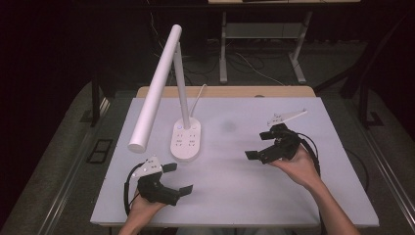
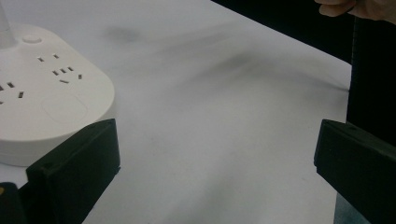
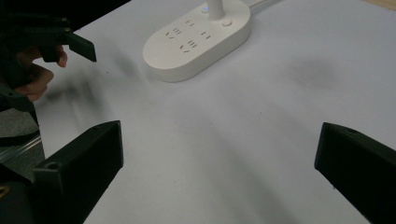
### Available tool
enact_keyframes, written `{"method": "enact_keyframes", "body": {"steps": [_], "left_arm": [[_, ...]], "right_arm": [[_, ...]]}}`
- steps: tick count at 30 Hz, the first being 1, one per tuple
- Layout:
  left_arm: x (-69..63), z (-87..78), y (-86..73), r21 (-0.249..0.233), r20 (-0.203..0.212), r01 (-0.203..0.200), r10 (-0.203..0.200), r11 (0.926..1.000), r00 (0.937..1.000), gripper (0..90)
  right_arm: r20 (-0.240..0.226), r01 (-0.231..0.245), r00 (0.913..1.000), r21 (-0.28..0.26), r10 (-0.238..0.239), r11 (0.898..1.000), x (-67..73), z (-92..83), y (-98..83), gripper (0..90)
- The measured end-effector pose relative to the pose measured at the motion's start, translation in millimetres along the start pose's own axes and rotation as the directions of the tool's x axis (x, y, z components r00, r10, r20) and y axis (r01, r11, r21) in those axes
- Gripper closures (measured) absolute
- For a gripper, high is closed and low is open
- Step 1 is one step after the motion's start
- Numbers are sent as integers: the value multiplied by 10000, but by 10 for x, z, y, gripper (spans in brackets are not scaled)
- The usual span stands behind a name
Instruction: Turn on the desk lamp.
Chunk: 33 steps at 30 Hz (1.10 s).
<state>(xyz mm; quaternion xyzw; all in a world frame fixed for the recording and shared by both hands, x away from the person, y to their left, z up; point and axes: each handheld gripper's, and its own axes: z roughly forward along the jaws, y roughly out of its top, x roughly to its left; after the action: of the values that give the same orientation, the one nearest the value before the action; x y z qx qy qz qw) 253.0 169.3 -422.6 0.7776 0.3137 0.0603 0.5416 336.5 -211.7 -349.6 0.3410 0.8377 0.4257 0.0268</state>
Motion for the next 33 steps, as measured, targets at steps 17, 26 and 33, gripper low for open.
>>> {"method": "enact_keyframes", "body": {"steps": [17,26,33], "left_arm": [[-9,0,2,-7,23,-9,9,10000,10000,0],[-5,-8,2,-39,20,25,-25,10000,10000,0],[-4,-6,2,-33,16,5,-5,10000,10000,0]], "right_arm": [[-289,311,9991,113,-308,9995,53,269,340,9],[-412,460,9981,215,-451,9987,102,454,501,9],[-404,426,9983,204,-418,9989,91,570,607,9]]}}
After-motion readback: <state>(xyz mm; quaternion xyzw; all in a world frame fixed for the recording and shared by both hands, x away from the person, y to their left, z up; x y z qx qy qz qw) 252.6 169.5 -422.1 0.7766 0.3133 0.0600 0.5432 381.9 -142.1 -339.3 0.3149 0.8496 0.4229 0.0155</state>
